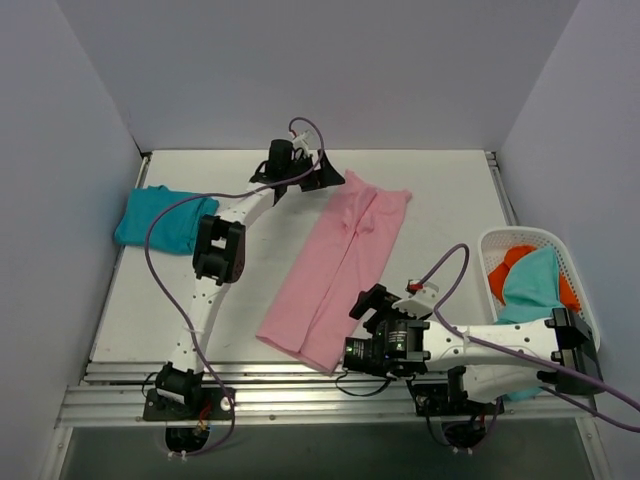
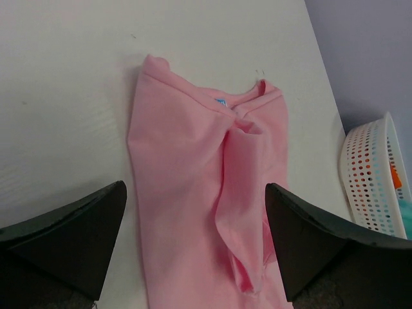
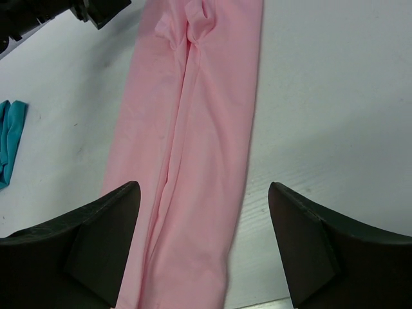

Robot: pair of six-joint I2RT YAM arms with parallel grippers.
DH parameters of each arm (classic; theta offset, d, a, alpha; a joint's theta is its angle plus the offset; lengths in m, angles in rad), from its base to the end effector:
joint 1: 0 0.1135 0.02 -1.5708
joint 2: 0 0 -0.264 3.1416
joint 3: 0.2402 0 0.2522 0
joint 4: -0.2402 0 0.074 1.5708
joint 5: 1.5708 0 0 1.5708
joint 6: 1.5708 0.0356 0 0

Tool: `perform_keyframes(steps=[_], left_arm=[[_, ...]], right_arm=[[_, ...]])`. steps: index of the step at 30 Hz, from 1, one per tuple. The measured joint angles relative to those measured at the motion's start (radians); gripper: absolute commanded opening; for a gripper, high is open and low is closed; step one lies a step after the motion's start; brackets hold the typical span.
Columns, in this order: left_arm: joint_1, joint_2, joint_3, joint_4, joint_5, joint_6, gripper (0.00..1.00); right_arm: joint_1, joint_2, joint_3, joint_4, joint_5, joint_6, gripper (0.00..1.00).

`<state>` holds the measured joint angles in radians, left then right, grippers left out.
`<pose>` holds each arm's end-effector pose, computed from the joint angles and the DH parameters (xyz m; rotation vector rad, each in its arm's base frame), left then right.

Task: Fold and stack the t-shirts
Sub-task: Rotate the tshirt 90 degrees

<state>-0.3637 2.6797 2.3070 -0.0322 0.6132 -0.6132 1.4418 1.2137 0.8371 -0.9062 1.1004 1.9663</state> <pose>0.5545 -0.2330 0.1572 0.1709 2.1040 -1.2171 0.0576 0.1974 0.2401 0.7052 1.9262 0.4601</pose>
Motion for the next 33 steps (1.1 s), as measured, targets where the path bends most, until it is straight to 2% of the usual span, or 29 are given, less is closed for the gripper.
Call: perform_keyframes(steps=[6, 11, 12, 14, 15, 18, 20, 21, 23, 25, 33], left_arm=[[-0.058, 0.123, 0.148, -0.068, 0.025, -0.006, 0.98], [-0.079, 0.132, 0.174, -0.085, 0.024, -0.010, 1.00], [-0.081, 0.132, 0.176, -0.085, 0.024, -0.011, 0.92], [-0.083, 0.134, 0.177, -0.089, 0.022, -0.015, 0.84], [-0.083, 0.135, 0.177, -0.090, 0.020, -0.017, 0.72], [-0.083, 0.146, 0.178, -0.101, 0.011, -0.026, 0.50], [-0.082, 0.156, 0.181, -0.104, 0.005, -0.037, 0.43], [-0.082, 0.159, 0.182, -0.105, 0.002, -0.040, 0.30], [-0.082, 0.165, 0.189, -0.113, -0.011, -0.044, 0.20], [-0.082, 0.169, 0.189, -0.124, -0.019, -0.051, 0.12], [-0.078, 0.168, 0.177, -0.104, -0.064, -0.111, 0.04]], right_arm=[[0.000, -0.043, -0.028, -0.029, 0.023, 0.005, 0.76], [0.000, -0.081, -0.066, -0.047, 0.023, 0.006, 0.76], [0.000, -0.088, -0.072, -0.048, 0.023, 0.005, 0.76], [0.000, -0.101, -0.080, -0.052, 0.023, 0.006, 0.76], [0.000, -0.105, -0.082, -0.052, 0.024, 0.006, 0.76], [0.000, -0.112, -0.089, -0.055, 0.023, 0.006, 0.76], [0.000, -0.112, -0.095, -0.058, 0.023, 0.006, 0.75], [0.000, -0.113, -0.100, -0.060, 0.023, 0.006, 0.75], [0.000, -0.118, -0.108, -0.063, 0.023, 0.007, 0.75], [0.000, -0.129, -0.114, -0.068, 0.023, 0.008, 0.75], [0.000, -0.150, -0.117, -0.085, 0.031, 0.009, 0.75]])
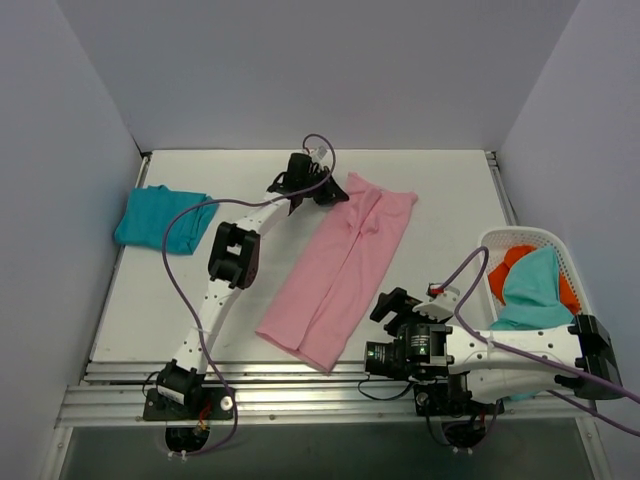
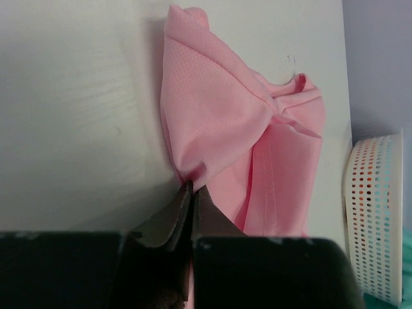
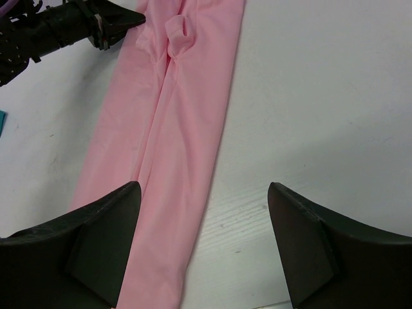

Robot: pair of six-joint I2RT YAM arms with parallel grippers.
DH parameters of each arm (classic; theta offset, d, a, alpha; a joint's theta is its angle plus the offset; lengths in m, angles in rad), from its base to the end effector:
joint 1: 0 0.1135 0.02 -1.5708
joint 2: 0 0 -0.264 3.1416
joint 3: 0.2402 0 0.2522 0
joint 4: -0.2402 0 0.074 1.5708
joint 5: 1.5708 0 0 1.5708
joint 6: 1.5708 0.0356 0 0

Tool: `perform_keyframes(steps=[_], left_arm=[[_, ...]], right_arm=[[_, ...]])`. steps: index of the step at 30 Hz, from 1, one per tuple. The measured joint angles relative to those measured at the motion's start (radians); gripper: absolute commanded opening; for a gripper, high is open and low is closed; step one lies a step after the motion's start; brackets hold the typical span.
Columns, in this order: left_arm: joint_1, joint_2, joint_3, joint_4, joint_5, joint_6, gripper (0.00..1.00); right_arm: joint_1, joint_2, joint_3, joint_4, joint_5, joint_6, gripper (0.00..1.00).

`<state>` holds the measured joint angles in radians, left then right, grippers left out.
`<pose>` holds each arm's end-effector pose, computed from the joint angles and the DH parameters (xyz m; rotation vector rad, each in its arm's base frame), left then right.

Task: Fold and stack the t-shirts
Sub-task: Rotate the tshirt 90 degrees

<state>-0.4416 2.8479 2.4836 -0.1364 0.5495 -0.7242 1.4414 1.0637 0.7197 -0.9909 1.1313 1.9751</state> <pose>0.5476 -0.2794 0.1086 0.0545 2.2487 -1.2460 0.0530 0.1579 0.2315 0.6778 1.9043 0.4119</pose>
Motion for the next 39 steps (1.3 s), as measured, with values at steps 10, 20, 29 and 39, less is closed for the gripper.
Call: perform_keyframes(steps=[10, 20, 29, 39], left_arm=[[0.104, -0.002, 0.065, -0.032, -0.166, -0.075, 0.02], [0.283, -0.002, 0.043, -0.023, -0.267, -0.132, 0.06], [0.282, 0.036, 0.106, 0.027, -0.184, -0.127, 0.95], [0.299, -0.227, -0.369, 0.238, -0.107, -0.124, 0.94]], right_arm=[[0.000, 0.042, 0.000, -0.005, 0.026, 0.000, 0.75], [-0.001, 0.095, 0.008, -0.012, 0.045, 0.000, 0.75], [-0.003, 0.145, 0.032, -0.014, 0.058, 0.000, 0.77], [-0.083, 0.221, 0.083, 0.039, 0.095, -0.059, 0.85]])
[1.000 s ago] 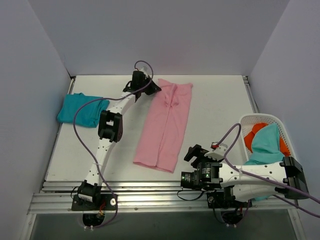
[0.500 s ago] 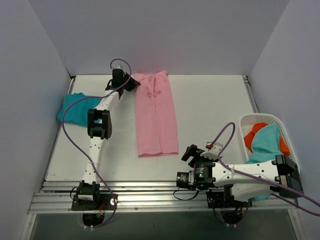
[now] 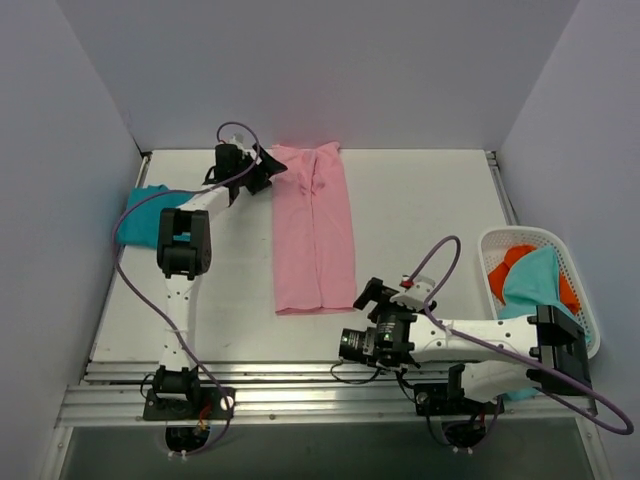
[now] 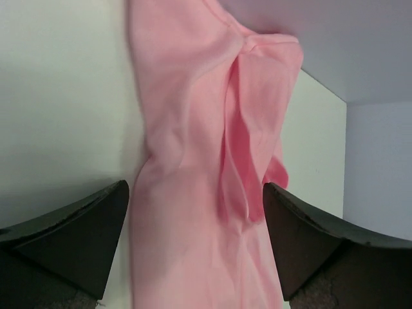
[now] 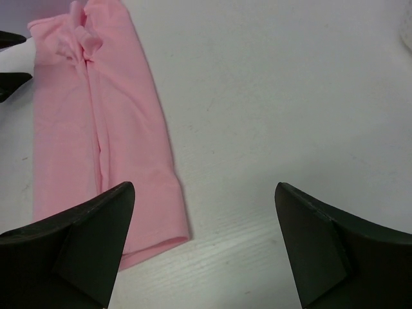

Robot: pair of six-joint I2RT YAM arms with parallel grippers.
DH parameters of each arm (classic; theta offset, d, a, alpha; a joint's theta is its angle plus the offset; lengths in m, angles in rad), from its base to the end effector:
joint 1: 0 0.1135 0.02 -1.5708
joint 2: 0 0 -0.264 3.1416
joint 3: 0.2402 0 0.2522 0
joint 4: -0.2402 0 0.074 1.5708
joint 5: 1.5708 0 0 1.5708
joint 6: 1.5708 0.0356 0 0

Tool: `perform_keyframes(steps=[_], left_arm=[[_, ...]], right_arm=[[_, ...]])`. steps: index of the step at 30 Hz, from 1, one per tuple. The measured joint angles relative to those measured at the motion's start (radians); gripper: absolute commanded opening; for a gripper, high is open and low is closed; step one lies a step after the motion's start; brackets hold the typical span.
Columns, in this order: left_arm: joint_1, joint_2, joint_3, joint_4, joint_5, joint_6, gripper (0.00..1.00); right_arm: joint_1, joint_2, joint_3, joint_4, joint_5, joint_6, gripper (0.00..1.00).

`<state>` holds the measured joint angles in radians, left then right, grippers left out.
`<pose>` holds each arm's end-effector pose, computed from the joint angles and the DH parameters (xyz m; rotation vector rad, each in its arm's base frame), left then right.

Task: Fold and stack the t-shirts
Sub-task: Rotate the tshirt 90 degrees

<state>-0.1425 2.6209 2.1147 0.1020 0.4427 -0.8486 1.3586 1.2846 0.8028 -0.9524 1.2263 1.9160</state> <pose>0.5818 -0.0989 0.1368 -0.4281 2.0525 -1.0613 0.0753 0.1905 0.2212 0.6157 1.8166 0.2203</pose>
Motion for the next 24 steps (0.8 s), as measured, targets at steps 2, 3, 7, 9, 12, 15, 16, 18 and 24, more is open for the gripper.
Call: perform_keyframes(steps=[2, 3, 7, 9, 12, 15, 16, 18, 24], left_arm=[[0.025, -0.180, -0.240, -0.007, -0.038, 0.019, 0.94], [0.037, -0.278, -0.352, -0.001, -0.075, 0.033, 0.94], [0.088, -0.723, -0.719, -0.025, -0.227, 0.106, 0.94], [0.093, -0.938, -0.852, -0.023, -0.288, 0.139, 0.94], [0.045, -1.211, -1.030, -0.019, -0.361, 0.186, 0.94], [-0.046, -1.352, -1.195, -0.047, -0.409, 0.200, 0.94], [-0.079, -1.373, -1.248, -0.063, -0.420, 0.198, 0.94], [-0.135, -1.396, -1.349, -0.122, -0.447, 0.192, 0.94], [-0.303, -1.554, -1.595, -0.255, -0.540, 0.121, 0.94]], right_arm=[[-0.048, -0.008, 0.005, 0.144, -0.008, -0.170, 0.86], [-0.092, -0.018, 0.002, 0.251, -0.033, -0.323, 0.86], [-0.362, -0.033, -0.027, 0.723, -0.330, -0.826, 0.87], [-0.460, 0.000, -0.028, 0.873, -0.478, -0.987, 0.88], [-0.502, 0.089, -0.027, 1.026, -0.632, -1.139, 0.88], [-0.501, 0.134, -0.054, 1.106, -0.727, -1.192, 0.89], [-0.504, 0.131, -0.079, 1.124, -0.748, -1.196, 0.89], [-0.519, 0.120, -0.124, 1.149, -0.773, -1.191, 0.89], [-0.547, -0.024, -0.348, 1.180, -0.832, -1.109, 0.89]])
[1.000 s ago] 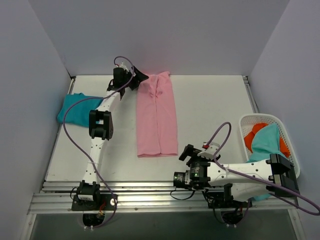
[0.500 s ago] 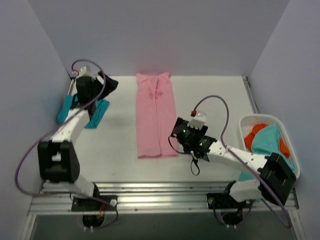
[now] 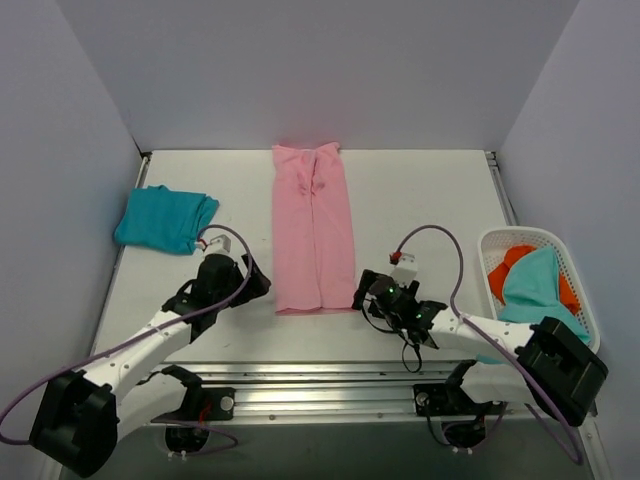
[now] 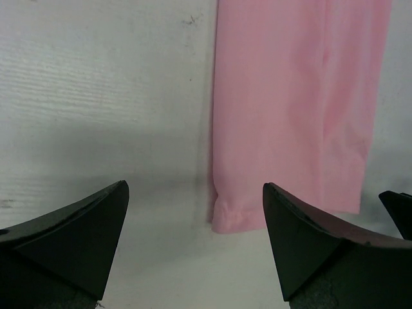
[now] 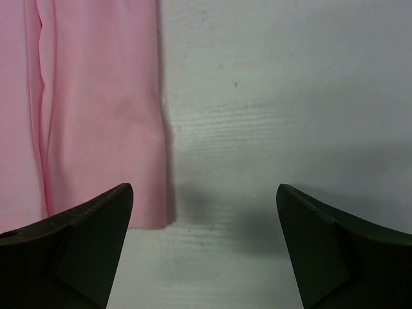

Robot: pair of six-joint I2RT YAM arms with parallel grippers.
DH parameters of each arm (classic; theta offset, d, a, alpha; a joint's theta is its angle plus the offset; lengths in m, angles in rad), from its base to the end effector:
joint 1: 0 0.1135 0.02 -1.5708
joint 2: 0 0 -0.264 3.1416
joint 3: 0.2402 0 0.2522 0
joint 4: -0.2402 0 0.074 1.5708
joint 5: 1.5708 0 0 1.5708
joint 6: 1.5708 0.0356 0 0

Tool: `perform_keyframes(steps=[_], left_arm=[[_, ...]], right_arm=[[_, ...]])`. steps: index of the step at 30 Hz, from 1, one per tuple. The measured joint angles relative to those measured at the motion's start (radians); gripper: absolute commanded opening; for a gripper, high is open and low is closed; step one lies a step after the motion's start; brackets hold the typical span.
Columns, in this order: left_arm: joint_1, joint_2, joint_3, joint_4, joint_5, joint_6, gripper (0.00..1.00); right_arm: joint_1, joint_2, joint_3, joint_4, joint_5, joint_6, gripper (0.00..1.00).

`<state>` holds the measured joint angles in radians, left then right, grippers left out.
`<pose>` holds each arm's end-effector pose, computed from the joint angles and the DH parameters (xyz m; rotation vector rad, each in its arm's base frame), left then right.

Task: Fold and stack the t-shirts
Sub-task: Rotate the tshirt 90 degrees

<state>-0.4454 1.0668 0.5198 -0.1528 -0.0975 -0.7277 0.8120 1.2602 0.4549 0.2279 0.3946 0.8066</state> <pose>0.1970 -0.0902 0.1980 -0.3781 2.2870 -0.5027 0.1763 0.1661 0.1715 0.2255 2.1349 0.5429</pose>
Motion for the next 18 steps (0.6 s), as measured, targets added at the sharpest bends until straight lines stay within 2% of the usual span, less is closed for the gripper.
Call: perform_keyframes(steps=[5, 12, 15, 18], left_arm=[[-0.081, -0.053, -0.082, 0.045, -0.055, -0.069, 0.94], [-0.140, 0.136, -0.109, 0.203, -0.064, -0.149, 0.94], [-0.149, 0.183, -0.108, 0.292, -0.065, -0.173, 0.94], [-0.150, 0.202, -0.108, 0.334, -0.063, -0.191, 0.94]], right_arm=[[0.001, -0.107, -0.144, 0.065, -0.045, 0.077, 0.87], [0.064, 0.024, -0.110, 0.230, -0.053, 0.124, 0.86], [0.091, 0.100, -0.080, 0.307, -0.053, 0.137, 0.79], [0.100, 0.148, -0.061, 0.349, -0.060, 0.146, 0.66]])
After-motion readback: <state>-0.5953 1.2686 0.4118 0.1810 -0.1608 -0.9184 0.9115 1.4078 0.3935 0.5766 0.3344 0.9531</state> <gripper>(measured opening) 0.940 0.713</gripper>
